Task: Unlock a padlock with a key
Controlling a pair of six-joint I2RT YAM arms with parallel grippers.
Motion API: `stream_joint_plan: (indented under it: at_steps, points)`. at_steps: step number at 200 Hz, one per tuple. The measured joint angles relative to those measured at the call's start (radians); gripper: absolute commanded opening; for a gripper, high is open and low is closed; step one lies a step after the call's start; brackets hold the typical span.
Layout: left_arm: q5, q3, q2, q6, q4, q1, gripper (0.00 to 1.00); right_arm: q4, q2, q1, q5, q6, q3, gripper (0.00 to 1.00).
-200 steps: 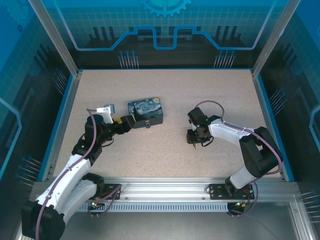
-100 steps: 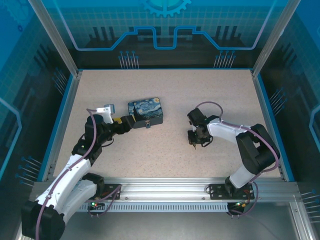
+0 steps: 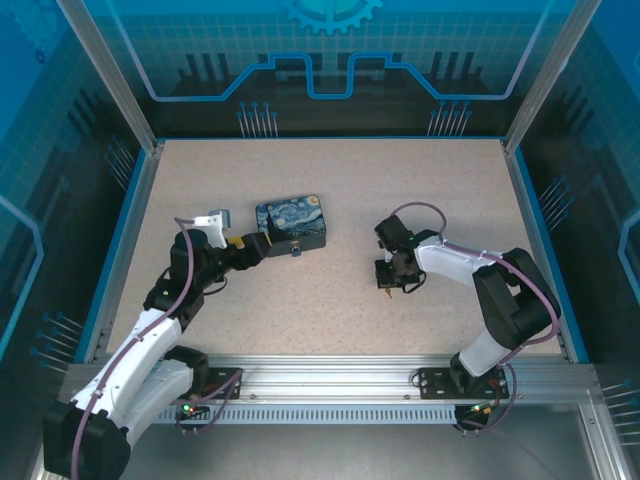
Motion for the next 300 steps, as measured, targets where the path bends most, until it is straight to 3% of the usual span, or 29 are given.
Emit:
stream_joint_plan:
  at_steps: [126, 191, 300]
  points:
    - [0.045, 0.0, -0.009, -0.001, 0.002, 0.0, 0.88, 0.101, -0.09, 0.0, -0.135, -0.04, -0.064, 0.0]
    - [0.053, 0.0, -0.01, -0.001, 0.002, 0.0, 0.88, 0.105, -0.093, 0.0, -0.127, -0.067, -0.064, 0.0]
    - [0.053, 0.0, -0.013, -0.001, 0.002, 0.0, 0.88, 0.091, -0.057, 0.001, -0.114, -0.114, -0.064, 0.28]
